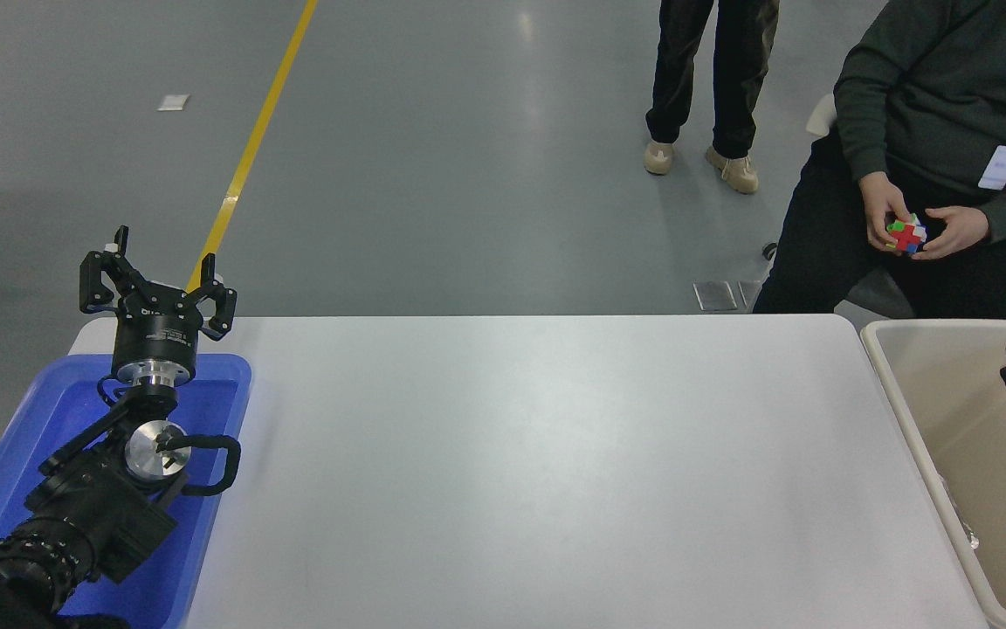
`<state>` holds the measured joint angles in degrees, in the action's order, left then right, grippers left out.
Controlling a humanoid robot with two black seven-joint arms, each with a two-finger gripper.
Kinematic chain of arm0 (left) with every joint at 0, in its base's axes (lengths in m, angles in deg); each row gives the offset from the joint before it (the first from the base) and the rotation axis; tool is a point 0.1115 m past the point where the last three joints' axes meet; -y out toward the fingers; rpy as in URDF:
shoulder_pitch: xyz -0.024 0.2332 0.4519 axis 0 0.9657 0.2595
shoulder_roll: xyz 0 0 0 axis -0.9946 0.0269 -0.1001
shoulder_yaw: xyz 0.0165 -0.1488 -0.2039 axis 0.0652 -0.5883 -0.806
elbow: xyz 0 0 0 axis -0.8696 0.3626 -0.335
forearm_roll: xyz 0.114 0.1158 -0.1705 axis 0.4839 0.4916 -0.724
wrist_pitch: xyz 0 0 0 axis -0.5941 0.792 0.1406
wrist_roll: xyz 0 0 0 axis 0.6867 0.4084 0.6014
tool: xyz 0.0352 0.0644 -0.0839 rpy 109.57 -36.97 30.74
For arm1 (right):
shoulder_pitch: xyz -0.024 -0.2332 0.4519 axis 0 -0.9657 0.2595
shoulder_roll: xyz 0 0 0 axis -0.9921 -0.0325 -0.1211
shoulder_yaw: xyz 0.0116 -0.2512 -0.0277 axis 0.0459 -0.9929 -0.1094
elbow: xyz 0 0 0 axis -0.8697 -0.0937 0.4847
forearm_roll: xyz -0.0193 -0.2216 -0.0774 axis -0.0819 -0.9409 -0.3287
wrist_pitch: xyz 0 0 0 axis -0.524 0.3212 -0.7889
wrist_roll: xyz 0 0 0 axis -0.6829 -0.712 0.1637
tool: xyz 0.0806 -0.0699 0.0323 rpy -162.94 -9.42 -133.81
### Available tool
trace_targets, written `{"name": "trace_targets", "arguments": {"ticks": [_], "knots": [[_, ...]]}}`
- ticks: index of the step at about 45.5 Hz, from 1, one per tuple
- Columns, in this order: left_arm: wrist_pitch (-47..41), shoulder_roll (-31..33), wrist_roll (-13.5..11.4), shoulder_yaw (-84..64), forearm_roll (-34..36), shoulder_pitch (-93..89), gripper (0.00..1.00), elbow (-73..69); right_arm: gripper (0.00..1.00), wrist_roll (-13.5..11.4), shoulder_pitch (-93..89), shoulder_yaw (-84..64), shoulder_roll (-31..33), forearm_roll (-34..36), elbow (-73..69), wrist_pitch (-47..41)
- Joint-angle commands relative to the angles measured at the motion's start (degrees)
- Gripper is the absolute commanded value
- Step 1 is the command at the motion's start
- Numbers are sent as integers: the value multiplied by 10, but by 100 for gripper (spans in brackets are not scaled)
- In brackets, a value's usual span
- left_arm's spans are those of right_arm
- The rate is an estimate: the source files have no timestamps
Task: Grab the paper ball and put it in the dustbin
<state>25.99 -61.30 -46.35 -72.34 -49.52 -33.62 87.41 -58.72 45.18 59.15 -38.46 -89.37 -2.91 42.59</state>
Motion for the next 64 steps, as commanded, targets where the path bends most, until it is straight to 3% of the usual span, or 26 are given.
{"name": "trace_targets", "arguments": {"ticks": [1, 17, 36, 64], "knots": [[0, 0, 0, 1, 0, 0, 99, 0, 100, 1, -13, 180, 39, 28, -204, -3], [0, 0, 0, 0, 0, -1, 99, 0, 100, 3, -76, 251, -81, 122, -269, -34], [0, 0, 0, 0, 0, 0, 99, 0, 100, 5, -156, 353, -187, 123, -262, -78], [0, 0, 0, 0, 0, 0, 99, 0, 100, 10, -215, 407, -206, 123, -236, -108]]}}
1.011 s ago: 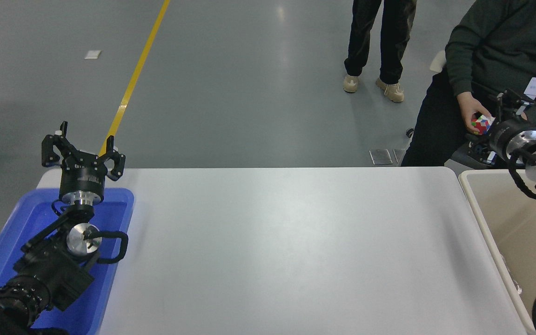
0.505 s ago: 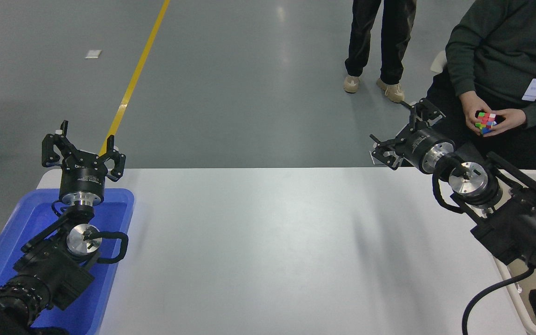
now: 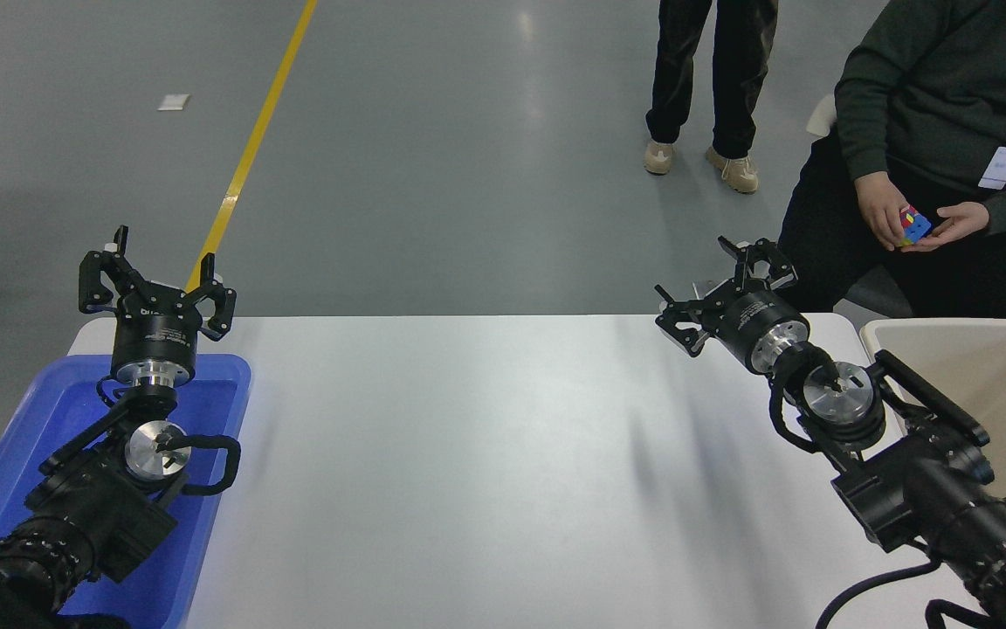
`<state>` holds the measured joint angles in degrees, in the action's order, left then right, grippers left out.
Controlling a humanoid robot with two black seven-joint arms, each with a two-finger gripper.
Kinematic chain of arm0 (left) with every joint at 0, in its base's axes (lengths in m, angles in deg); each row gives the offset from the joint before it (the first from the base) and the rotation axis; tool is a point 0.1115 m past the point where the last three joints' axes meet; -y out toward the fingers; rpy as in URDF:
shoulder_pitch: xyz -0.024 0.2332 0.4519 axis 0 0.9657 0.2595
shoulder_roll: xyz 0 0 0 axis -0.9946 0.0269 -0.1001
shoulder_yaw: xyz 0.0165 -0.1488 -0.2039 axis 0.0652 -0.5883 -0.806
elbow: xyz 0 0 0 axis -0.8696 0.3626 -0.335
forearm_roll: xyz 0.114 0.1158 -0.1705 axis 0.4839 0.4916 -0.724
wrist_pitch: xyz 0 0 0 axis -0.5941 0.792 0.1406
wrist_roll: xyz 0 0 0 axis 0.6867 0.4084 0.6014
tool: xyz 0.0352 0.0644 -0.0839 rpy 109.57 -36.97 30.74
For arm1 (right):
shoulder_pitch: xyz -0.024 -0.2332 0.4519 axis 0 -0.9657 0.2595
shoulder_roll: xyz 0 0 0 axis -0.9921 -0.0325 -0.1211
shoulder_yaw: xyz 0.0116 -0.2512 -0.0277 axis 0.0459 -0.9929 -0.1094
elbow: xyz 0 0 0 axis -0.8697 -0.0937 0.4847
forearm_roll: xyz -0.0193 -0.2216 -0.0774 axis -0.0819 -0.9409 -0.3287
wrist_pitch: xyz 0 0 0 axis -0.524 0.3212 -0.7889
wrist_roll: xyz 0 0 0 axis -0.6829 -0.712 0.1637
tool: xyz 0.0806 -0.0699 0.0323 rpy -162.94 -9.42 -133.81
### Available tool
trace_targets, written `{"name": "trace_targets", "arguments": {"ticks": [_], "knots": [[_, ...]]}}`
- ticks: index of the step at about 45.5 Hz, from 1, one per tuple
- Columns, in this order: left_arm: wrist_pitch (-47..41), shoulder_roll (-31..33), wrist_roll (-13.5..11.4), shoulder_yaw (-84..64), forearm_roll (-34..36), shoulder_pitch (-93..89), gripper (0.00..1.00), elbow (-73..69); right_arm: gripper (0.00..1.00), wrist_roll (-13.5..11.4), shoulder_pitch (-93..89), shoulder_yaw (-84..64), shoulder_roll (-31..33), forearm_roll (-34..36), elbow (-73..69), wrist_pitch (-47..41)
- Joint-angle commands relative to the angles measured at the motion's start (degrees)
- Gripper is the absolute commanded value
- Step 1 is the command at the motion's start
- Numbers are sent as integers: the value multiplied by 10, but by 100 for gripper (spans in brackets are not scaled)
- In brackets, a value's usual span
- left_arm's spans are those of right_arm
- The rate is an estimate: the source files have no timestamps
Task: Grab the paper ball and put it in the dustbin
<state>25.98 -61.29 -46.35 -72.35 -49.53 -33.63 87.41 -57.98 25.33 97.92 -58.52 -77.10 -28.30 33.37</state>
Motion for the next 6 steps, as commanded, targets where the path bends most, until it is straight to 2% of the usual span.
{"name": "trace_targets", "arguments": {"ticks": [1, 6], "knots": [[0, 0, 0, 0, 0, 0, 99, 0, 100, 2, -17, 19, -5, 0, 19, -16], [0, 0, 0, 0, 0, -1, 99, 0, 100, 6, -15, 20, -7, 0, 20, -21]]}}
